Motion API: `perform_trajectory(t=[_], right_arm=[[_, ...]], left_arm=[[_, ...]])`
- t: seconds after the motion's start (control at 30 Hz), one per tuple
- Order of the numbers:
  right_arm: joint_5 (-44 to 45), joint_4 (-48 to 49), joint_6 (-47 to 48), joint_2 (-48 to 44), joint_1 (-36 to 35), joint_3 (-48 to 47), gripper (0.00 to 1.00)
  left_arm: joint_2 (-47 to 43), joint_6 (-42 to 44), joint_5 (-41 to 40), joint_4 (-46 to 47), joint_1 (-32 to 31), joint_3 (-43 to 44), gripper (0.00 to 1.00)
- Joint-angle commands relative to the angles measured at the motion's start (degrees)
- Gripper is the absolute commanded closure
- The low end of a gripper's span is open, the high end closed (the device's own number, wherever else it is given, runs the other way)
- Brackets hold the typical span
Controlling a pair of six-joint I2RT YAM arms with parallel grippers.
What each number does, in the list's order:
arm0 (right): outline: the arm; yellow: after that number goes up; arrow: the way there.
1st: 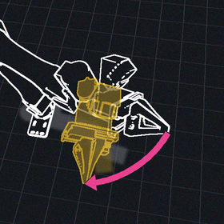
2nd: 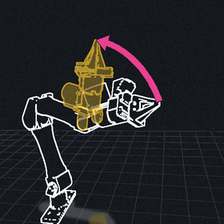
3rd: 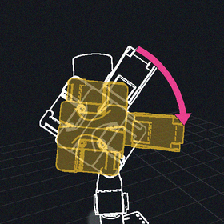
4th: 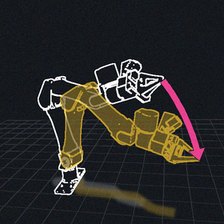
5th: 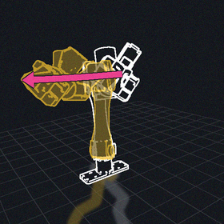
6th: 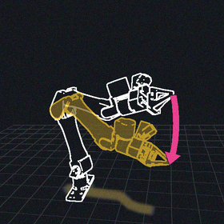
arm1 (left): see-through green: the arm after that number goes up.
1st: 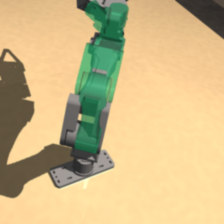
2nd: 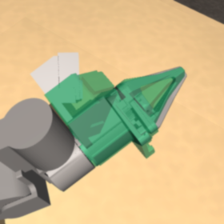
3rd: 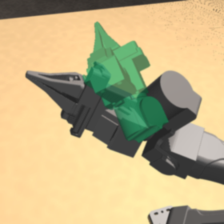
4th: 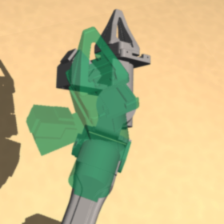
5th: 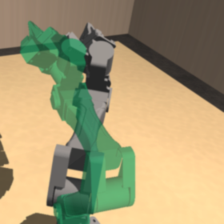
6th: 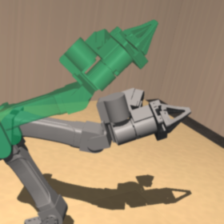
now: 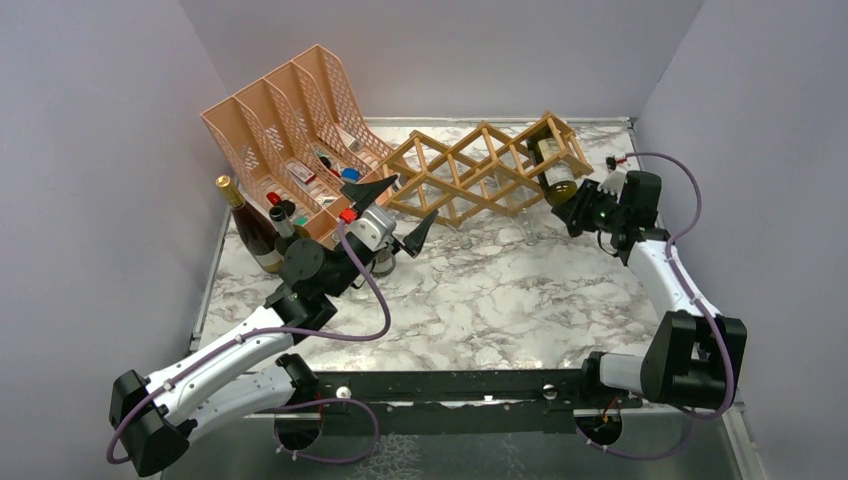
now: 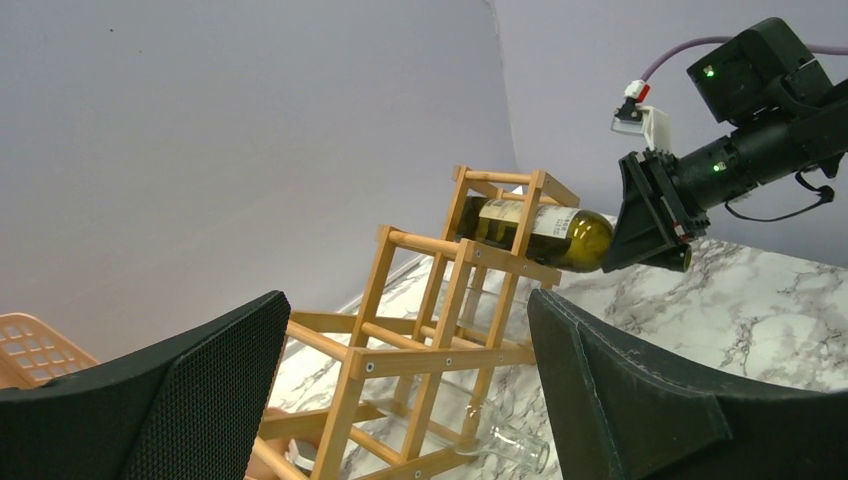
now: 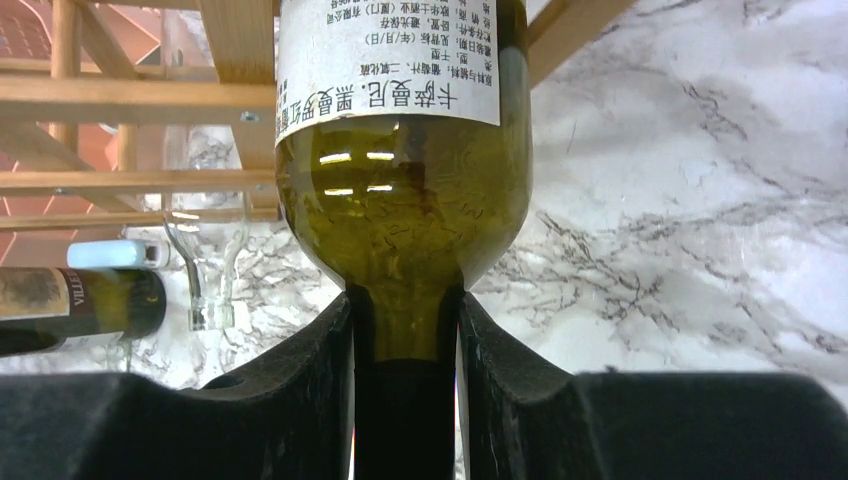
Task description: Take the wine bottle off the wine rack
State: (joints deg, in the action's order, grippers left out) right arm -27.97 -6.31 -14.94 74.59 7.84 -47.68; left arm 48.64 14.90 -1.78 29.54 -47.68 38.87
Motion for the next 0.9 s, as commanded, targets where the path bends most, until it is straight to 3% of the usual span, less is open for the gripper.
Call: perform_trajectory(t=[0.0, 0.47, 0.87], right_arm=[[2.88, 5.22, -0.48, -5.66, -0.1, 3.03, 0.87], [3.08, 3.82, -2.53, -19.14, -0.1, 10.19, 0.95], [1.61, -5.74, -4.72, -27.18, -0.1, 10.84, 0.99]], left_arm=[[-0.63, 0.75, -0.89, 1.75, -0.78, -0.66, 0.04], [-0.68, 1.41, -1.47, 1.75, -1.32, -0.73, 0.04], [-0.49, 1.26, -1.32, 1.75, -1.46, -0.77, 0.04]])
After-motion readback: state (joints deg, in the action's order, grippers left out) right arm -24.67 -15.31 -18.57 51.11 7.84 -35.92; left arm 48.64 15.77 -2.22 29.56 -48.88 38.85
